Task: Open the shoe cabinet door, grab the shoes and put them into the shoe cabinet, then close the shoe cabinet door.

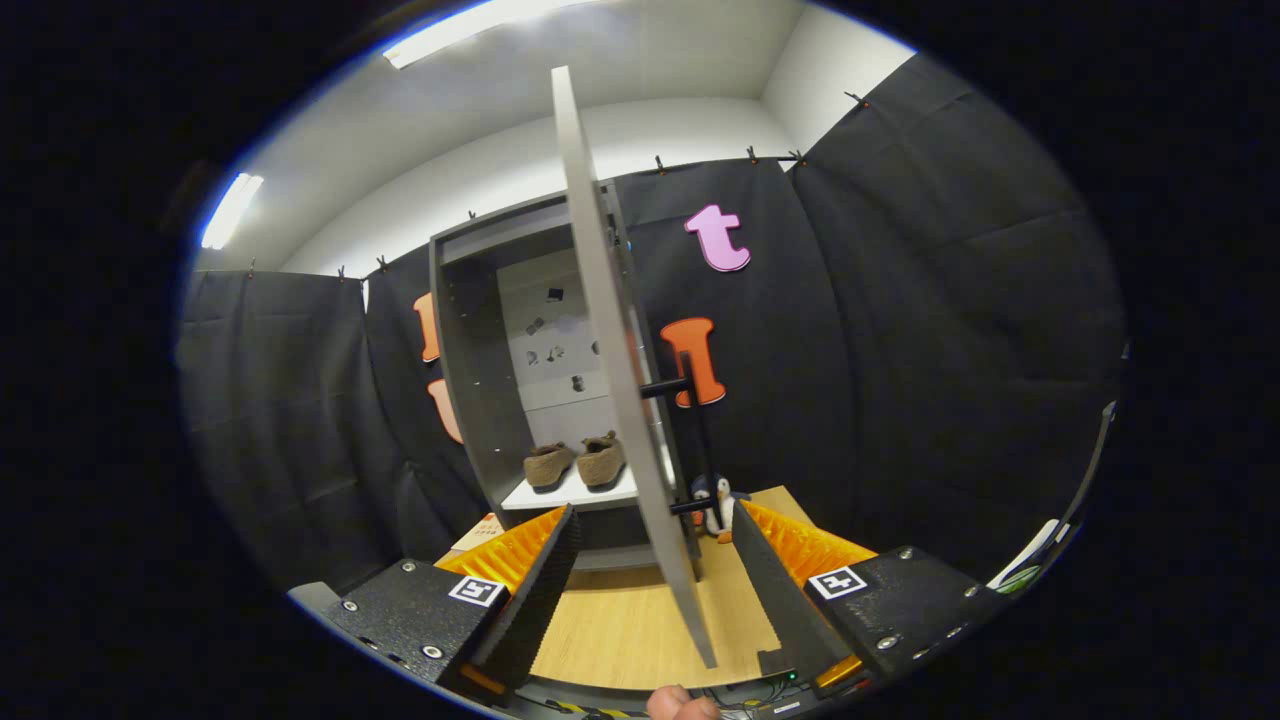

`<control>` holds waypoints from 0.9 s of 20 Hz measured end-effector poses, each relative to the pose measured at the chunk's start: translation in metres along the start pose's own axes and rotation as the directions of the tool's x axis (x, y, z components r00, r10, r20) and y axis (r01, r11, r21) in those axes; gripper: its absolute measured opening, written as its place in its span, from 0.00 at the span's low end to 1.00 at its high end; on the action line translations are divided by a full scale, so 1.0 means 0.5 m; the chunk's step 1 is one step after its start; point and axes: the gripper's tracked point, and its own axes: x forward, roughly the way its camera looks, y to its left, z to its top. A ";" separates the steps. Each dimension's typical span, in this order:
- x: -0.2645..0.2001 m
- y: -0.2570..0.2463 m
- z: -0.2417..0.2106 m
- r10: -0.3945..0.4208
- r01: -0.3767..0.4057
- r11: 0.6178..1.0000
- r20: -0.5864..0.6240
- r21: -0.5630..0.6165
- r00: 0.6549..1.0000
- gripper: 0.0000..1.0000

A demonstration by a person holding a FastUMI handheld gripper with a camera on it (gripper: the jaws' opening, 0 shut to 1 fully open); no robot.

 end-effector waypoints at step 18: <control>0.079 0.033 0.014 0.009 -0.010 0.997 -0.014 -0.071 1.000 0.92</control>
